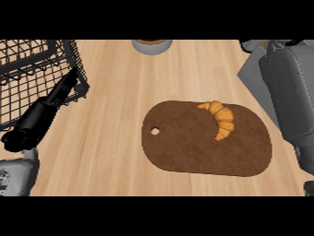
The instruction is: Pick the tomato from the cutting board and place it in the cardboard box
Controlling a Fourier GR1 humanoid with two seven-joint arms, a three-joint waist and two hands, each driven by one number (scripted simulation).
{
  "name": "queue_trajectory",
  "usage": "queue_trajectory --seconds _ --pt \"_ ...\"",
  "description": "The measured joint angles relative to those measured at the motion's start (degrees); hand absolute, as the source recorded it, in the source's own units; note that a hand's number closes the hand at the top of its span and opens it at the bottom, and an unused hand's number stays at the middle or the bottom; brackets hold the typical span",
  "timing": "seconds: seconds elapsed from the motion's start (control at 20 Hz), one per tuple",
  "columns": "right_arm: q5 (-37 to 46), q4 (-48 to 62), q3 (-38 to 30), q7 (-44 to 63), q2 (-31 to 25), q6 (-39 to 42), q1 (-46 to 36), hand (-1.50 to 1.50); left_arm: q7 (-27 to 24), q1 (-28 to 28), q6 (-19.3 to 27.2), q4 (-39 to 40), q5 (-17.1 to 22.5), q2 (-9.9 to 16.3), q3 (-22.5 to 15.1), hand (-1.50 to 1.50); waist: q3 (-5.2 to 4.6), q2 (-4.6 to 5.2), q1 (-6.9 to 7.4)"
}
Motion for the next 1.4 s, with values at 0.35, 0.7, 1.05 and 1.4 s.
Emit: queue_trajectory --seconds 0.35,0.7,1.05,1.4 --pt "-3.13 7.28 -3.44 -5.69 -8.61 8.21 1.56 1.5 -0.05 -0.7 0.54 1.04 -0.69 -1.05 -0.64 0.0 0.0 0.11 0.07" --pt "-8.02 15.53 -6.91 -11.51 -14.11 18.48 3.1 1.5 -0.51 -0.59 -0.07 0.81 -0.68 -0.61 -0.46 0.0 0.02 0.19 0.37" --pt "-10.47 22.93 -8.08 -17.81 -18.43 27.18 4.55 -1.5 0.02 -1.43 0.27 1.0 -0.78 -1.23 -0.47 0.0 0.04 0.23 0.5" --pt "-16.35 20.6 -11.52 -28.23 -18.61 26.88 5.19 -1.5 1.23 -1.06 0.5 -0.02 -0.98 -1.66 -0.64 0.0 0.08 0.0 0.18"
